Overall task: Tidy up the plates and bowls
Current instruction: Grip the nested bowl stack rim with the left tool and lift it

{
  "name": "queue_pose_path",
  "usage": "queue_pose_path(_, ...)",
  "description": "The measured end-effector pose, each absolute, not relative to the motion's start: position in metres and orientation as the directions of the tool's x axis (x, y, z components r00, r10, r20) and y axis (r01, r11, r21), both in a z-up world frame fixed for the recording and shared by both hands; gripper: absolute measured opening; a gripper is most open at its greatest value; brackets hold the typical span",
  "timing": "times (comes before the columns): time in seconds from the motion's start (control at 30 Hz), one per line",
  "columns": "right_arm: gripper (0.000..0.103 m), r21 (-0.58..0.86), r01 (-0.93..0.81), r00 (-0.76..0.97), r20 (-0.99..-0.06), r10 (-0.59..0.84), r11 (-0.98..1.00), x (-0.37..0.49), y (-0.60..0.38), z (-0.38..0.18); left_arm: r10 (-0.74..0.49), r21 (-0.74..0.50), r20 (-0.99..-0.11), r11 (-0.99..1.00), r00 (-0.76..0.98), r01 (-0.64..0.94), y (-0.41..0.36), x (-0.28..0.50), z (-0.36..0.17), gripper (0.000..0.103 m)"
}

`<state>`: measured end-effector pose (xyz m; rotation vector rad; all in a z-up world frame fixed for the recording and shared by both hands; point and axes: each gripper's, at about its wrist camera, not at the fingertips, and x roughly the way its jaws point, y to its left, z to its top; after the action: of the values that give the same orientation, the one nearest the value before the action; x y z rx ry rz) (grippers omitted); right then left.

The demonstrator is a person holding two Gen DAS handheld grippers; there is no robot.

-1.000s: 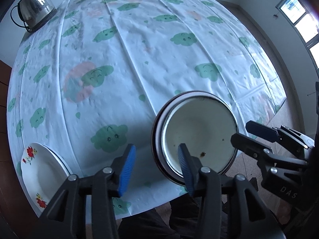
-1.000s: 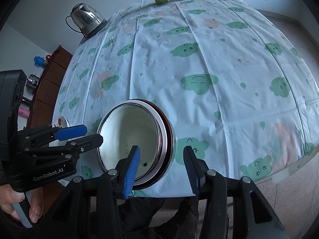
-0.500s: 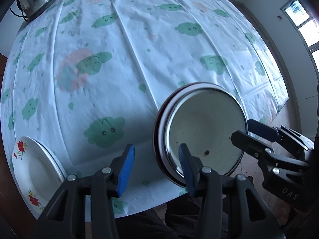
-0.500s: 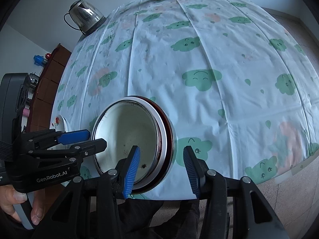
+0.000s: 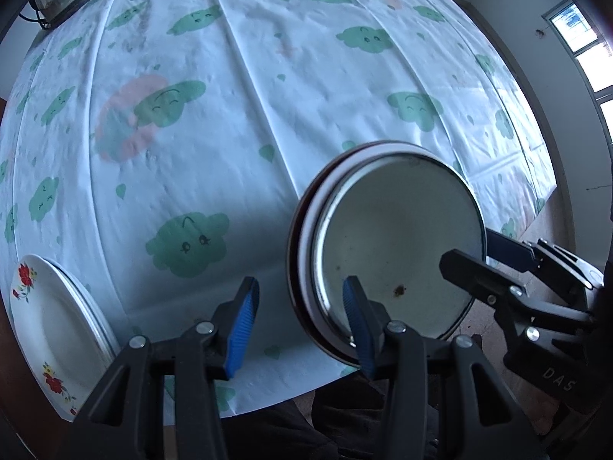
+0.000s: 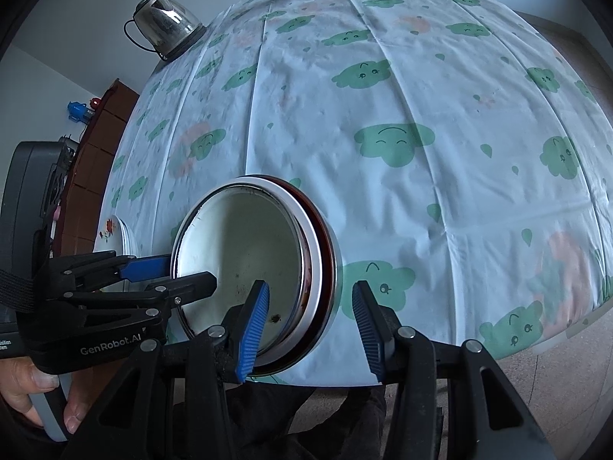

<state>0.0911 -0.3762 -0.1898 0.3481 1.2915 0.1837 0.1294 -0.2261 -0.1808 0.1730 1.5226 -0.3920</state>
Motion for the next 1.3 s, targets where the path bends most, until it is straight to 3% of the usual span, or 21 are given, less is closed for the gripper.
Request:
queue_pose_path(0.1, 0.047, 0.363, 0.056, 0.269, -0.903, 0.336, 0.930, 0.091, -0.376, -0.191, -0.156, -0.150, -0.988, 0.918, -0.015, 0.366, -0.231, 0.128, -0.184, 0.042)
queue_pose_path(0.23, 0.033, 0.347, 0.051, 0.267, -0.909, 0.322, 0.937, 0.092, -0.375, -0.192, -0.151, -0.149, -0.988, 0.911, -0.024, 0.385, -0.235, 0.125, -0.186, 0.032)
queue_pose_path(1.3, 0.030, 0.349, -0.018, 0.223, -0.912, 0.344, 0.937, 0.102, -0.343, -0.173, -0.154, -0.140, -0.988, 0.941, 0.022, 0.307, -0.191, 0.121, -0.160, 0.029)
